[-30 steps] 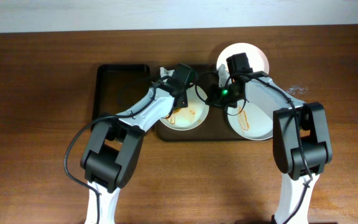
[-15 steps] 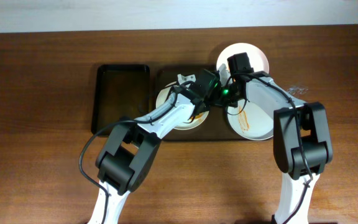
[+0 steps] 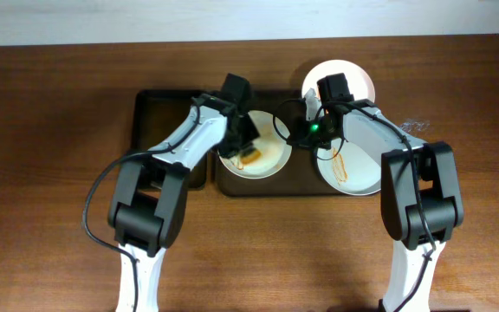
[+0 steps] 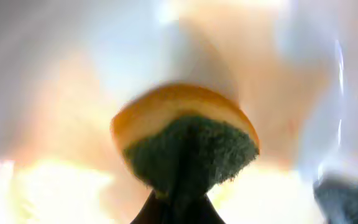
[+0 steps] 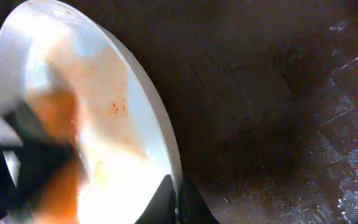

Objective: Clean dirty plates on tray and stack at the side
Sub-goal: 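Scrub the left white plate with the sponge while the right gripper holds its rim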

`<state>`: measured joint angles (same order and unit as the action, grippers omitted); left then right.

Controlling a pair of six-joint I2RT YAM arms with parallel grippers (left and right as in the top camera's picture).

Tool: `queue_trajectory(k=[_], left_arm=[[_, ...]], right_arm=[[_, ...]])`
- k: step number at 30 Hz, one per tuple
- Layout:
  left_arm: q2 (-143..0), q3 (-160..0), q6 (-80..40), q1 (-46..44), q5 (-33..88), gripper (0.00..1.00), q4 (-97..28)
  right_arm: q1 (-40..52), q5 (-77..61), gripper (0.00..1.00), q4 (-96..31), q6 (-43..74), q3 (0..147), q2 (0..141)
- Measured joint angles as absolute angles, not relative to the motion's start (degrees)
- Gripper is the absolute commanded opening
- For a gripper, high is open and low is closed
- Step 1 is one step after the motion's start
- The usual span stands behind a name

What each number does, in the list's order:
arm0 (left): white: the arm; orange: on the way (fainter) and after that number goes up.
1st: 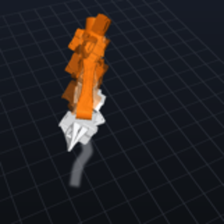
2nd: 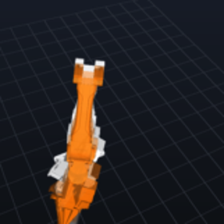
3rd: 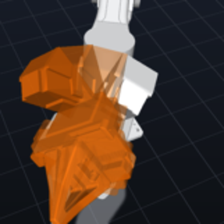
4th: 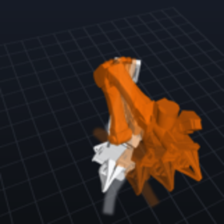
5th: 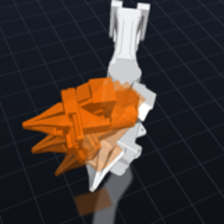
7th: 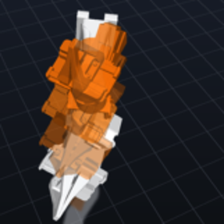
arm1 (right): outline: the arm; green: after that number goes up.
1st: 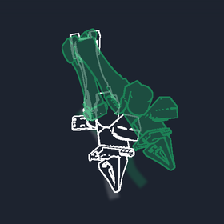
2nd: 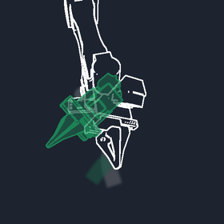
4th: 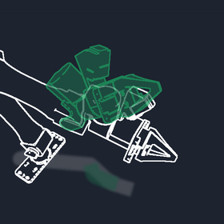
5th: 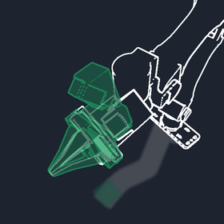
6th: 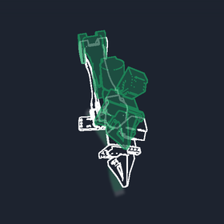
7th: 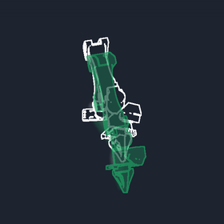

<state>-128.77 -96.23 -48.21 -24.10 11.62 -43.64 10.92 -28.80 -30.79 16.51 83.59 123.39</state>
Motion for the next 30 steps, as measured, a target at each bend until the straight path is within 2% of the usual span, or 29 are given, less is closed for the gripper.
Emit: queue_trajectory(k=[3, 7, 10, 15, 18, 22, 26, 30], left_arm=[[-128.92, -95.64, -44.95, -29.12, 21.06, 0.0, -45.65], [-129.27, -94.76, -42.81, -31.16, 23.55, 0.0, -39.94], [-129.73, -94.59, -42.44, -30.09, 21.43, 0.0, -33.98], [-129.75, -95.46, -42.68, -24.73, 11.03, 0.0, -32.4], [-130.1, -97.91, -42.41, -22.98, 3.84, 0.0, -35.77], [-131.17, -102.61, -41.15, -24.27, -3.07, 0.0, -49.5], [-131.15, -102.94, -41.06, -26.94, -3.44, 0.0, -53.71], [-131.2, -102.94, -35.92, -30.83, 4.62, 0.0, -51.22]], right_arm=[[10.92, -28.8, 0.04, -30.81, 16.49, 83.59, 123.39], [10.92, -28.67, 0.04, -30.83, 16.08, 83.57, 123.44], [10.9, -28.56, 0.04, -30.48, 16.1, 83.59, 123.5], [10.92, -28.6, 0.04, -30.39, 16.27, 83.59, 123.5], [10.92, -28.6, 0.04, -30.39, 16.27, 83.59, 123.5], [10.92, -28.62, 0.04, -30.39, 16.32, 83.59, 123.5], [10.92, -28.62, 0.04, -30.41, 16.29, 83.59, 123.5], [10.92, -28.62, 0.04, -30.44, 16.29, 83.59, 123.5]])
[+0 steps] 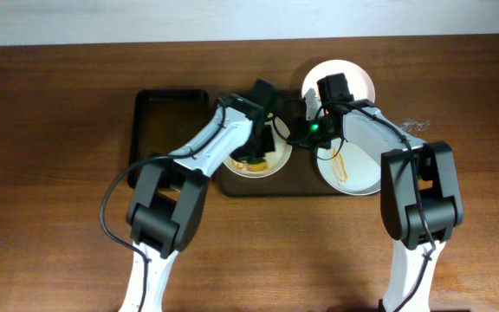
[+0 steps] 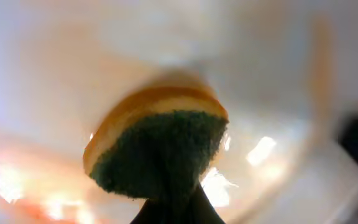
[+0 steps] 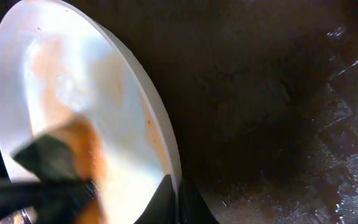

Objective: Clean dirty plates on tray and stack at the side
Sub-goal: 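Scrub the left white plate with the sponge while the right gripper holds its rim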

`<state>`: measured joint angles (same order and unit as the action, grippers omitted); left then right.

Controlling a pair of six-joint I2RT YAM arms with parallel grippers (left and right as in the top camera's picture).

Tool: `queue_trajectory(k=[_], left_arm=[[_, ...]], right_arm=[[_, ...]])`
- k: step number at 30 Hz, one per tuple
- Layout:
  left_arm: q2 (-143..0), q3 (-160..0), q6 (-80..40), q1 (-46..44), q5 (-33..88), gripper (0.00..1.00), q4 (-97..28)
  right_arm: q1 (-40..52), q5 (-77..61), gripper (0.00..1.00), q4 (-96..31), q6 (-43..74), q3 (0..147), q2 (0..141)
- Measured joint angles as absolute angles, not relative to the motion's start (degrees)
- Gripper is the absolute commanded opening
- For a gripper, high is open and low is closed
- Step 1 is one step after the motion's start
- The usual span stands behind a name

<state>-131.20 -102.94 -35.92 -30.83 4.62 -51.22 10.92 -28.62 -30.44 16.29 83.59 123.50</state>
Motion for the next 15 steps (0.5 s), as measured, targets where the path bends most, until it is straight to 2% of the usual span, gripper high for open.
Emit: queue_trajectory(k=[5, 9, 11, 15], left_arm=[[-132.14, -102.69, -33.78, -31.46, 6.83, 0.0, -40.77], [-133.03, -102.54, -33.39, -28.4, 0.6, 0.0, -33.06], [-133.03, -102.61, -33.39, -26.46, -3.36, 0.0, -34.59], [-132.07, -103.79, -33.63, -25.65, -3.57, 0.0, -50.04]], right_arm=[[10.92, -28.62, 0.04, -30.46, 16.32, 83.59, 123.5], [10.92, -28.64, 0.04, -30.52, 16.34, 83.59, 123.5], [10.92, -28.64, 0.04, -30.55, 16.32, 83.59, 123.5], [10.92, -28.67, 0.04, -30.5, 16.32, 83.59, 123.5]])
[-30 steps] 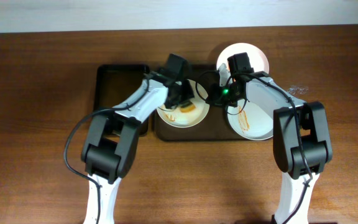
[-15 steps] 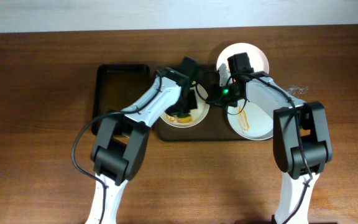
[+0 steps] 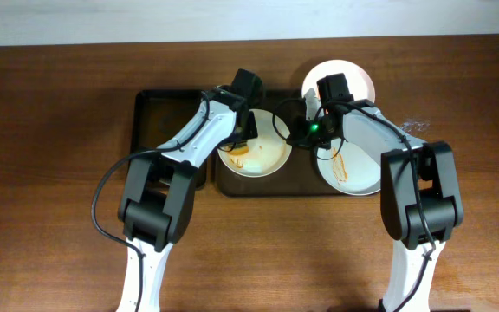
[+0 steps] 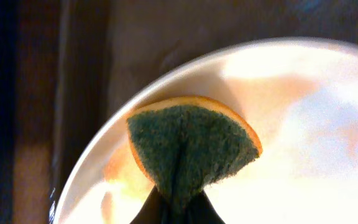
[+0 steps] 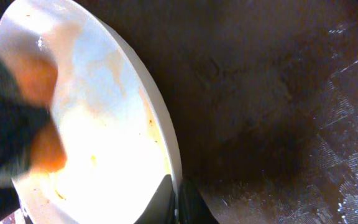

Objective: Clean dirty plates on tray and stack at the side
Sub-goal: 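Scrub the left white plate with the sponge while the right gripper holds its rim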

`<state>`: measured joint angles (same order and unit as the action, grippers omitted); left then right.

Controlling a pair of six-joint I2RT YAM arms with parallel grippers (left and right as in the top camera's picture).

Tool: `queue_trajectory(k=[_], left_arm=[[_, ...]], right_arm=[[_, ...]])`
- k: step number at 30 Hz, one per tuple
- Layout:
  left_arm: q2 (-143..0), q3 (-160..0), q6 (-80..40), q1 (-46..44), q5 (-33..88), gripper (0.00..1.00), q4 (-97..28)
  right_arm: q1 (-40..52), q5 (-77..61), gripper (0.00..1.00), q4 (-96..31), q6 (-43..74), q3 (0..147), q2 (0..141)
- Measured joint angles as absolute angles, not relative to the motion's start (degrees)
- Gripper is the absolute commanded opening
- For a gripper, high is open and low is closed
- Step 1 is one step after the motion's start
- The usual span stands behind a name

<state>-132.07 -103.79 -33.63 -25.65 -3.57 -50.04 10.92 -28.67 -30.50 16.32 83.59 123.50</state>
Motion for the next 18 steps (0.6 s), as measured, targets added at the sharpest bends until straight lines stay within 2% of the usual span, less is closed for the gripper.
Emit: queue_trajectory(k=[3, 8, 12, 14, 18], left_arm=[[-131.76, -103.83, -33.63, -27.0, 3.75, 0.0, -54.43], [-131.79, -103.28, -33.61, -33.82, 9.3, 0.0, -49.36], [-132.03, -102.54, -33.58, -33.28, 5.26, 0.0, -40.84], [-132.55, -102.54, -33.63, -29.3, -2.5, 0.0, -36.99], [-132.46, -102.98, -33.63, -24.84, -5.39, 0.0, -42.0]], right_arm=[[10.92, -28.69, 0.04, -30.46, 16.34, 83.59, 123.5], [10.92, -28.64, 0.04, -30.65, 16.27, 83.59, 123.5], [10.68, -28.6, 0.04, -30.59, 16.45, 83.68, 123.61], [10.76, -28.62, 0.04, -30.63, 16.47, 83.68, 123.61], [10.79, -28.62, 0.04, -30.63, 16.47, 83.68, 123.61]])
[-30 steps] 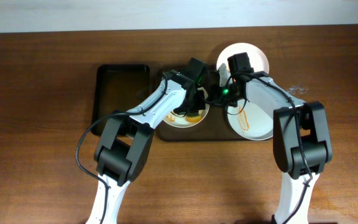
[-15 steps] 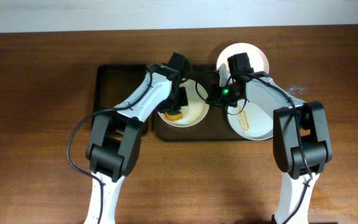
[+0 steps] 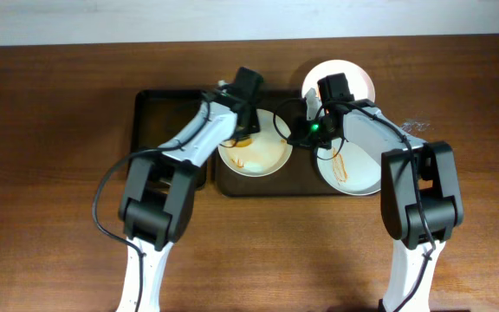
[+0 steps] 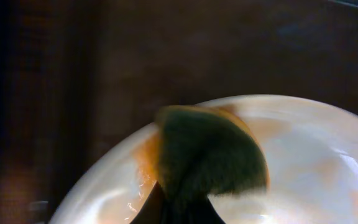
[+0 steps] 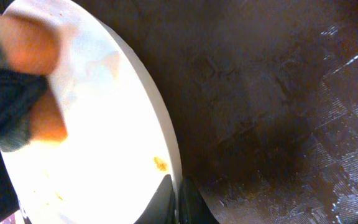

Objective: Clean dirty plates on tray and stack at the side
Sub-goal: 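Scrub the left white plate with the sponge while the right gripper holds its rim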

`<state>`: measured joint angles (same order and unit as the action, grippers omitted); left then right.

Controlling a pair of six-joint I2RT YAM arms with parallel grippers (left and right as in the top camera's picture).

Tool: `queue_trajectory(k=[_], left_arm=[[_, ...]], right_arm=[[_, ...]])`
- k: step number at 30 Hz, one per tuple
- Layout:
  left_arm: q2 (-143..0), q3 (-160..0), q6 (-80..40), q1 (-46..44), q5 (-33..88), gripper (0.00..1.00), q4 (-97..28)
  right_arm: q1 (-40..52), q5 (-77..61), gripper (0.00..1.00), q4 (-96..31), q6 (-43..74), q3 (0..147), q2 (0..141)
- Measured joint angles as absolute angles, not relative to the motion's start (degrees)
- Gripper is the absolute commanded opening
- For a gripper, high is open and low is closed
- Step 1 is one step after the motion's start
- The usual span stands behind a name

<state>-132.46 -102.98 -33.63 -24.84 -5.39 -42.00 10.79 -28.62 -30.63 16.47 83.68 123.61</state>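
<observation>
A white plate (image 3: 262, 156) smeared with orange sauce lies on the dark tray (image 3: 167, 121). My left gripper (image 3: 240, 130) is shut on a sponge (image 4: 209, 148), orange with a green scouring face, and presses it on the plate's (image 4: 309, 168) far left edge. My right gripper (image 3: 295, 132) is shut on the plate's right rim (image 5: 174, 163). In the right wrist view the sponge (image 5: 18, 74) shows at the plate's far side, and a small orange speck sits near the rim.
A second white plate (image 3: 353, 169) with orange streaks lies right of the tray, under my right arm. A clean white plate (image 3: 358, 80) sits behind it. The tray's left compartment holds nothing. Brown table (image 3: 50, 217) surrounds everything.
The sponge has shifted from the plate's left side to its far left rim. In the right wrist view the orange smear by the rim is gone and only a speck shows. My right gripper has not moved.
The sponge was first on the plate's left middle, then on its right half near my right gripper, then back at the left, and now at the far rim. My right gripper held the rim throughout. The orange film on the plate has thinned.
</observation>
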Motion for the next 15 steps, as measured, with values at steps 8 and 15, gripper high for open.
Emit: queue_trajectory(k=[8, 15], left_arm=[[-131.72, -103.37, -28.8, -26.13, 12.21, 0.0, -53.82], [-132.51, -102.56, -26.74, -28.38, 12.16, 0.0, -40.49]], right_arm=[[10.79, -28.62, 0.04, -30.63, 16.47, 83.68, 123.61], [10.79, -28.62, 0.04, -30.65, 16.49, 83.68, 123.61]])
